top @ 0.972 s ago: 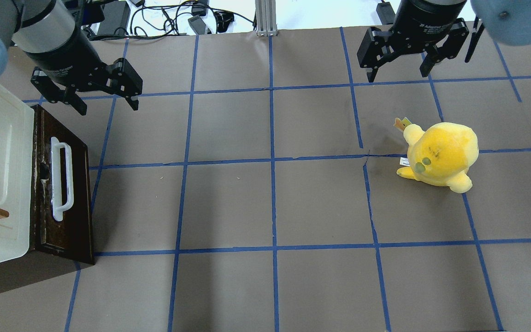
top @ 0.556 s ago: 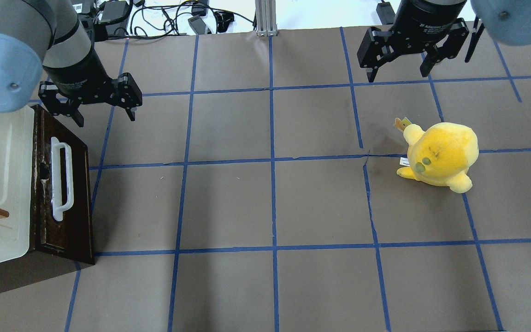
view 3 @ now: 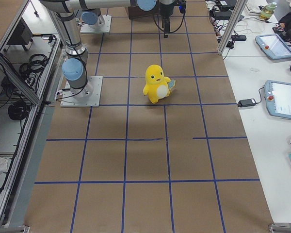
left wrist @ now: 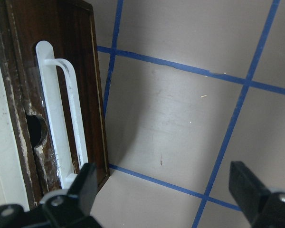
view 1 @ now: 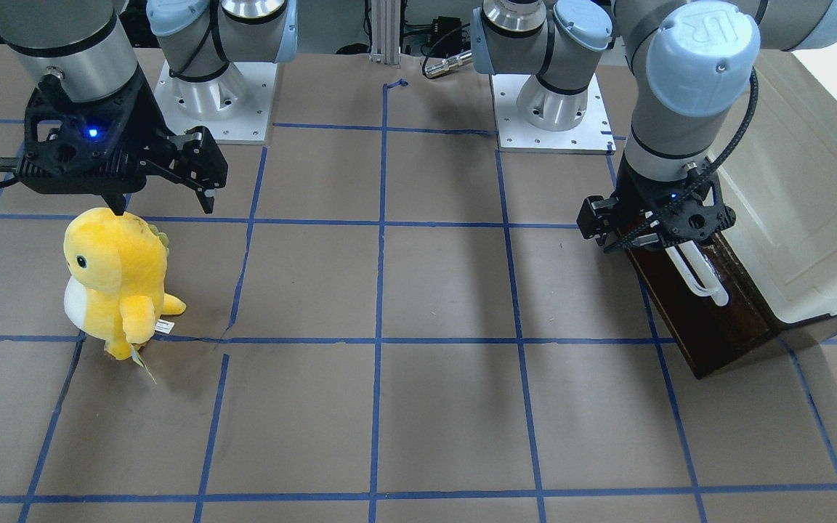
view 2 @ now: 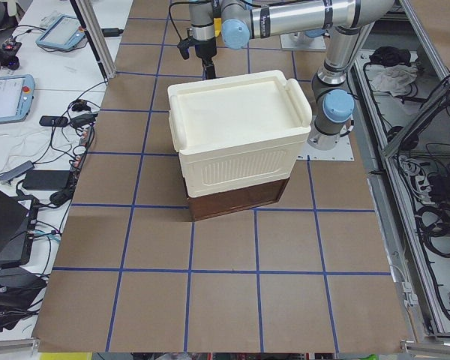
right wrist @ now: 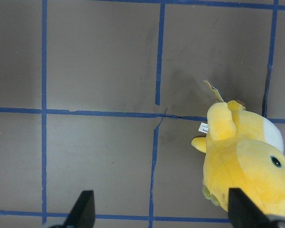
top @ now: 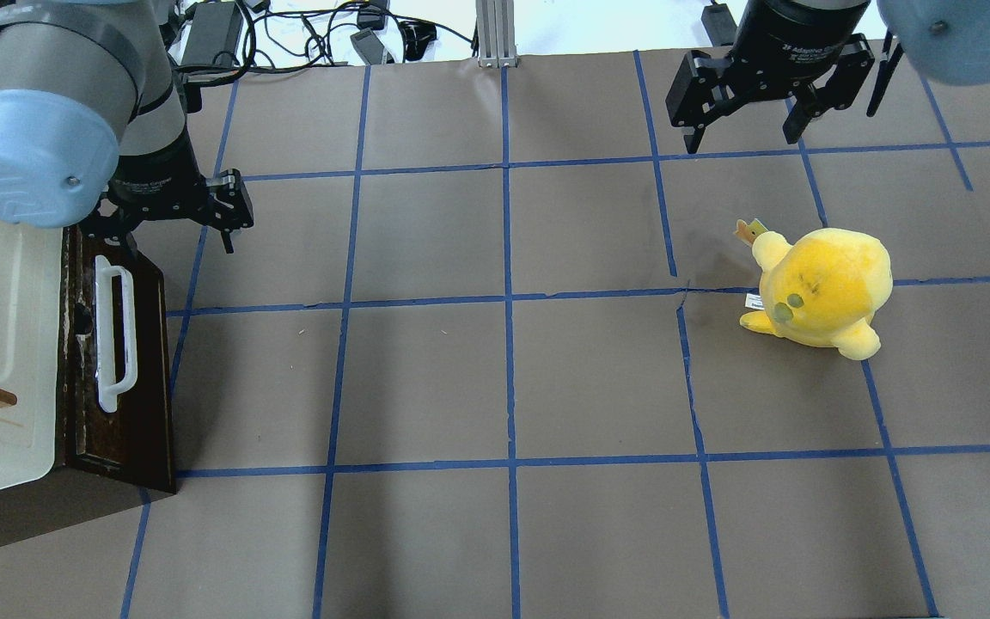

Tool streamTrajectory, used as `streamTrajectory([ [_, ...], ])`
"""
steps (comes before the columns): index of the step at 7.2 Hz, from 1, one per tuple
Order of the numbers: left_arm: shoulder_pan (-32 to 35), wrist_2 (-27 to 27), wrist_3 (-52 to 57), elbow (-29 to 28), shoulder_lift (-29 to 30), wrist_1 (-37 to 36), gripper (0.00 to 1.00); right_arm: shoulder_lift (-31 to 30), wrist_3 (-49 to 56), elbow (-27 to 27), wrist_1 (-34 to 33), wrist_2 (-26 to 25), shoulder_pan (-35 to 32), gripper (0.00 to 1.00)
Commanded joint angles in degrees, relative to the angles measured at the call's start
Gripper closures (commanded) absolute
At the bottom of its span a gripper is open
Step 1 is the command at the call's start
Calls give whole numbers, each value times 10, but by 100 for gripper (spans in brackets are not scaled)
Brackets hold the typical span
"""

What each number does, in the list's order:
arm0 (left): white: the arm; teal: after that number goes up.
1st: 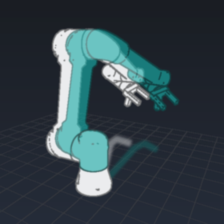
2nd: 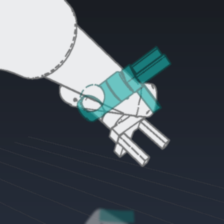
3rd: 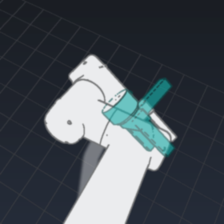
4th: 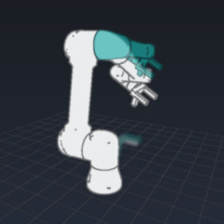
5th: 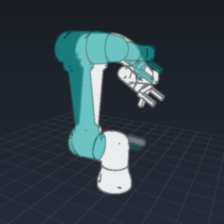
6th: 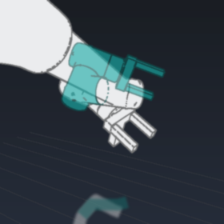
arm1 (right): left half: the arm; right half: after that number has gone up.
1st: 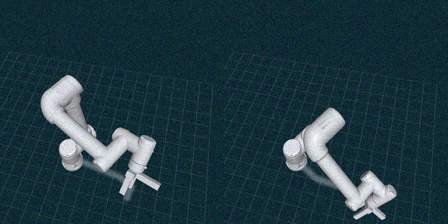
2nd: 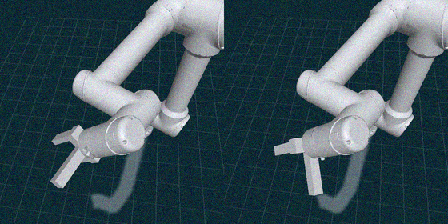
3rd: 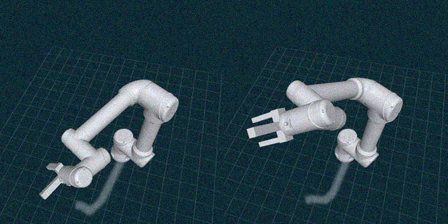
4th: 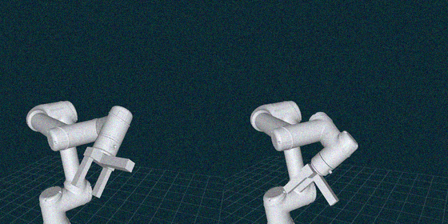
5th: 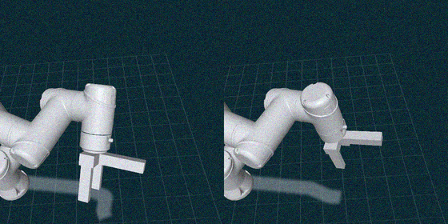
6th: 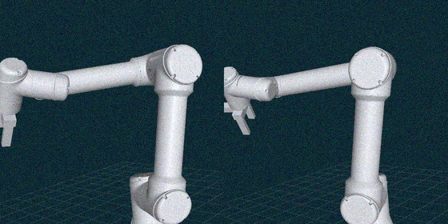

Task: Pull drawer sideways
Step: 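Move the left gripper down toward the white drawer handle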

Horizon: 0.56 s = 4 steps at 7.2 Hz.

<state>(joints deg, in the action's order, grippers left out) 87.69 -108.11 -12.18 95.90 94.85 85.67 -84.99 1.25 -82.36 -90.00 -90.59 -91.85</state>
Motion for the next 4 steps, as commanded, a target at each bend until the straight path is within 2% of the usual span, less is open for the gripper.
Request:
streamTrajectory([
  [1,0,-72,-58,35,18,-7,0,0,0,0,0,0,0,0],
  [3,0,-148,-94,42,55,-26,0,0,0,0,0,0,0,0],
  [4,1,-150,-124,42,76,-25,0,0,0,0,0,1,0,0],
])
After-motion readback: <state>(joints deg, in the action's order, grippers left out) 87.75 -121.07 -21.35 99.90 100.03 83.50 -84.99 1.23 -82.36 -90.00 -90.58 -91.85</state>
